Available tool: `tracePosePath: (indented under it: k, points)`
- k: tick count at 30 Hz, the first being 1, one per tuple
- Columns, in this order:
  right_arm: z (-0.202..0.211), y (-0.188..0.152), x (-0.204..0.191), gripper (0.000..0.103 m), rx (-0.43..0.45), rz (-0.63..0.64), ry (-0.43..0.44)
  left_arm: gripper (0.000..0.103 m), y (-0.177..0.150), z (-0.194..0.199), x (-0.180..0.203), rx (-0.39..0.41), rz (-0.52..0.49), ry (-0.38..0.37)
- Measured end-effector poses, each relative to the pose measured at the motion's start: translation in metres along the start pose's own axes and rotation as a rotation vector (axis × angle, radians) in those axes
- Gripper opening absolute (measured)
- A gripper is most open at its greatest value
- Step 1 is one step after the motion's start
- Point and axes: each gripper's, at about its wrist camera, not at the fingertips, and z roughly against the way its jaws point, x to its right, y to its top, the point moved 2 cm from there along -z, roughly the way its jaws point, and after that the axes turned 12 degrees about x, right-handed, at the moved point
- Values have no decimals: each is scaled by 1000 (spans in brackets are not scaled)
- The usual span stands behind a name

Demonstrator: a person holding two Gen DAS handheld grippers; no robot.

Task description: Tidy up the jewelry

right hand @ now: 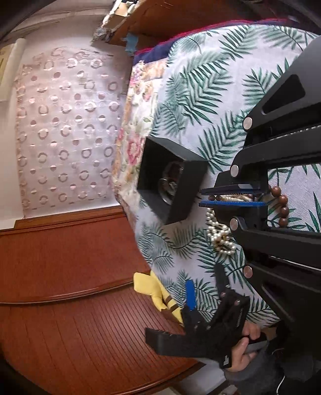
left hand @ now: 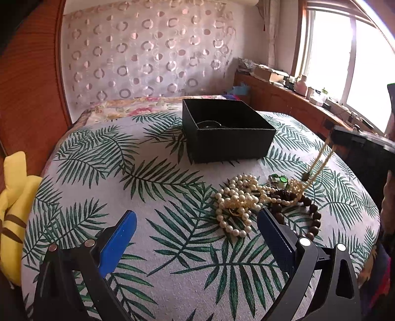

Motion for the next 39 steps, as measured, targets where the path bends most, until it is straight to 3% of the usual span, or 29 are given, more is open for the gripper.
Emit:
tracePosePath:
  k: [12, 15, 18, 21, 28, 34, 35, 39]
  points:
    - [32, 46, 12, 5, 102, 46, -60, 93, -3, 1, 11, -24, -30, -44]
    - [37, 52, 16, 5, 113, 54, -76, 80, -5, 0, 16, -41, -45, -69]
    - [40, 57, 19, 5, 122, 59, -85, 54, -7, -3, 20, -60, -52, -83]
    - [42, 62, 19, 5, 130, 67, -88, 35, -7, -9, 17, -79, -29, -94]
    - [44, 68, 13, 5, 138, 94, -84, 19, -5, -26, 18, -127, -34, -83]
    - [41, 70, 9, 5, 134, 103, -76, 15, -4, -37, 21, -141, -68, -61]
    - [41, 70, 9, 5, 133, 103, -76, 7, -4, -37, 21, -142, -75, -54]
    - [38, 72, 6, 5, 128, 107, -72, 6, 2, -30, 17, -118, -56, -75]
